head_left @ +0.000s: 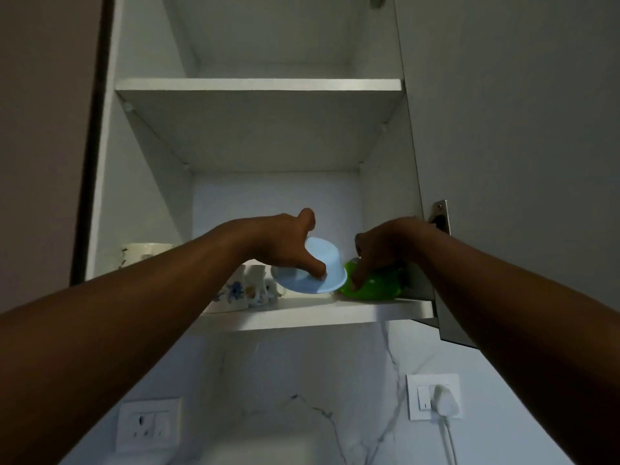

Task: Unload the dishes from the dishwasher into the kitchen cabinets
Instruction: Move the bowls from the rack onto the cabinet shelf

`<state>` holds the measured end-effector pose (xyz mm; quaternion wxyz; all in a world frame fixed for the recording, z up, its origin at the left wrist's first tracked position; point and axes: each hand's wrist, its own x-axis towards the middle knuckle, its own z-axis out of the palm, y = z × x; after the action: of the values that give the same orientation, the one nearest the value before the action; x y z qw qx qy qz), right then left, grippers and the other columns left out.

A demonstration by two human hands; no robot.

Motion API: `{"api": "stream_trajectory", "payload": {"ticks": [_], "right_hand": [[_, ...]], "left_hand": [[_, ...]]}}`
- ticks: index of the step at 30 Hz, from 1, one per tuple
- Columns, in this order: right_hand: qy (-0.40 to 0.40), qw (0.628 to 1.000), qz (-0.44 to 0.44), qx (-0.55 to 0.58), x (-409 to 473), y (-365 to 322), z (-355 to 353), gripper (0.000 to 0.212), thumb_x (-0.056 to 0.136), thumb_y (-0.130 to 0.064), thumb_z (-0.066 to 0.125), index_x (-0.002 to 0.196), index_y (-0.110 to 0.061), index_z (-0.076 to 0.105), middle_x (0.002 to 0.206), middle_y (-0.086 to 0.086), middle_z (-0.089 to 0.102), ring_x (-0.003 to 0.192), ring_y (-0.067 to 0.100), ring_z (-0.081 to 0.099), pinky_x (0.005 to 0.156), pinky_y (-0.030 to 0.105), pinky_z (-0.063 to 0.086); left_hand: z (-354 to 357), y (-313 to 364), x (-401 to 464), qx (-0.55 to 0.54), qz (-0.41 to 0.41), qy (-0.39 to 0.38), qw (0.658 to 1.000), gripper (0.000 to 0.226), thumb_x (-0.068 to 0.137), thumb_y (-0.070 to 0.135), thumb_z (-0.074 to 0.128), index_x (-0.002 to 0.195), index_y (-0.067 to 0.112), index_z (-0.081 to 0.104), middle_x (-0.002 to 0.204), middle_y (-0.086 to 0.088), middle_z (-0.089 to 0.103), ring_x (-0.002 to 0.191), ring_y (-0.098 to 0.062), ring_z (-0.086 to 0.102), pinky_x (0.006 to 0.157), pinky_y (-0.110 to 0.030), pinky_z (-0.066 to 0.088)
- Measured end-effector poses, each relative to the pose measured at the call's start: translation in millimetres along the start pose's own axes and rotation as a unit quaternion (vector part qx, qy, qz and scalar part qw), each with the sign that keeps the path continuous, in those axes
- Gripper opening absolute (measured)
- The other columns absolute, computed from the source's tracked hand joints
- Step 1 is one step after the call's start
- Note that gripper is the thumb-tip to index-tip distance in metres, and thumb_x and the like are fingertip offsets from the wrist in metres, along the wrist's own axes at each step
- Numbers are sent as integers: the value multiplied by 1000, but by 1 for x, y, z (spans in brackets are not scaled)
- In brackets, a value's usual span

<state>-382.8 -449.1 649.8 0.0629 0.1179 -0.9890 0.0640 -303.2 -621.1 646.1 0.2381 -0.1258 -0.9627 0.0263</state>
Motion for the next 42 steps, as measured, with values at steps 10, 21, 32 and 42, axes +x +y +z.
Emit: {"api": "stream_trajectory", "payload": {"ticks": [10,21,32,42], "right_hand": [[-60,998,4,19,8,0,1,60,84,-39,69,128,-4,49,127,19,55,115,36,56,100,44,48],[-50,998,-1,33,9,1,2,56,84,-39,69,124,-6,48,117,17,53,104,34,57,94,41,49],[-61,998,6,19,18,-1,7,69,77,-47,73,131,-11,49,128,18,55,113,36,58,99,48,48],[-51,998,12,25,21,1,11,66,83,-45,67,133,-6,48,129,17,55,115,36,57,100,46,48]], "left_hand": [[14,-11,40,16,-58,-138,989,67,76,50,71,129,22,41,125,-3,50,106,-22,53,90,-35,48],[25,-21,36,-46,-50,-207,976,70,88,51,55,145,17,33,141,-2,43,120,-17,45,99,-28,38],[41,-32,30,-21,-9,-165,986,68,91,59,41,147,22,27,140,0,46,111,-15,48,91,-26,41],[45,-25,33,33,-21,-139,990,70,93,60,33,147,16,26,149,-5,38,129,-23,43,104,-35,34]]}}
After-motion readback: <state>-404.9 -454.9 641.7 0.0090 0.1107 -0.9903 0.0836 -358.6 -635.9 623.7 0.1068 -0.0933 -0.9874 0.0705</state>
